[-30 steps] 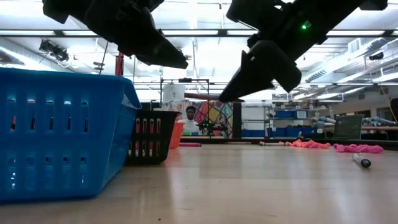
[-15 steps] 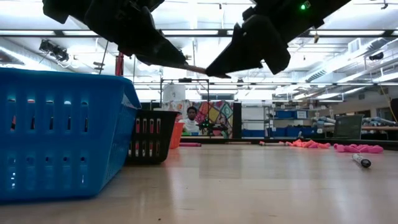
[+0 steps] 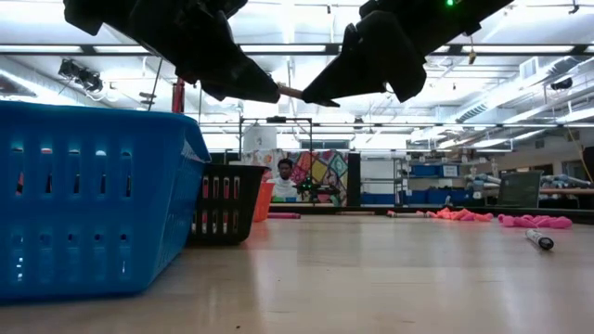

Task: Sort crayons
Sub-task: Put the brown crayon into the blue basket, then put the red crayon into the red basket

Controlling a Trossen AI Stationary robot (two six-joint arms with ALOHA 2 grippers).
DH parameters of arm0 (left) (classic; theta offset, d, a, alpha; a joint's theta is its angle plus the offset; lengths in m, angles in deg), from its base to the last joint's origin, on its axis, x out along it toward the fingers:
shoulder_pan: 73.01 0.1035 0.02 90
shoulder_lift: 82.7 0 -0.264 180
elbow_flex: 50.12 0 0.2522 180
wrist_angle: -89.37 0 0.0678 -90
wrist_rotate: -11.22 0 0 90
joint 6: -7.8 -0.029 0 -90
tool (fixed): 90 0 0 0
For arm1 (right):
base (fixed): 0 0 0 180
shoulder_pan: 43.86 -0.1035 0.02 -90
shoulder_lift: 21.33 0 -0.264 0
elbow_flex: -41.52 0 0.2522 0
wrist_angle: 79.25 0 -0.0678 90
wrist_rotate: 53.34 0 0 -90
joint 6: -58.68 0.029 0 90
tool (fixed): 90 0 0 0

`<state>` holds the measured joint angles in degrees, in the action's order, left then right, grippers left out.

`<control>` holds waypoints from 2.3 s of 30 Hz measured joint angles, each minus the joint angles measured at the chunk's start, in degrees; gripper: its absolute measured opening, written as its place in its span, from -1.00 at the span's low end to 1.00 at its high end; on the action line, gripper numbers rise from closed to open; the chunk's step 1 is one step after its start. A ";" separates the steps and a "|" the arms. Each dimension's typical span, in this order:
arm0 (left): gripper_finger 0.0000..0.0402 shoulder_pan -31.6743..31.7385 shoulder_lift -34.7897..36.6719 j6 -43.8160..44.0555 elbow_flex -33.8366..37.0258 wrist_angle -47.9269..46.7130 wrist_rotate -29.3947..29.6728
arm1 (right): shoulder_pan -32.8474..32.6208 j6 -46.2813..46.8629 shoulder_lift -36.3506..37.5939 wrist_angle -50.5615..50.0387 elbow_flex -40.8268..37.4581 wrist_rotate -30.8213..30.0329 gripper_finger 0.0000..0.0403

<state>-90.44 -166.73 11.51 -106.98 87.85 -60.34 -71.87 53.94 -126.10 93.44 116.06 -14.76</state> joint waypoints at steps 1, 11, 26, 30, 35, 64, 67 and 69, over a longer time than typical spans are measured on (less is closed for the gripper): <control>-0.31 0.00 0.00 0.24 0.00 -0.02 0.01 | 0.00 0.01 0.00 0.03 0.00 0.01 -0.84; -0.79 -0.04 0.00 3.04 0.00 -0.22 1.92 | 0.51 0.01 0.00 0.63 0.00 0.37 -0.77; -0.77 0.33 0.02 5.90 0.00 -10.10 7.97 | -0.74 1.90 0.00 -4.69 0.00 -8.92 -0.23; -0.78 0.81 0.15 6.81 0.00 -14.68 8.02 | 1.12 6.52 0.00 -9.42 -0.62 -8.26 -0.23; -0.76 0.76 2.88 7.70 -0.02 -20.15 7.96 | 4.18 11.01 0.12 -10.85 -3.62 -6.33 -0.24; -0.75 -0.96 11.69 22.84 10.49 -27.91 10.36 | 35.47 -1.40 14.03 22.27 -25.05 35.05 -0.24; -0.74 -0.96 11.69 22.97 11.19 -27.84 10.33 | 35.99 -1.44 14.03 23.04 -25.05 37.36 -0.24; -0.69 -0.94 11.69 22.82 11.89 -26.34 10.35 | 36.06 -1.46 14.03 23.68 -25.05 38.07 -0.24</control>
<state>-91.38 -155.04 34.33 -95.09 61.52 -49.99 -35.81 52.49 -112.07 117.12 91.01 23.30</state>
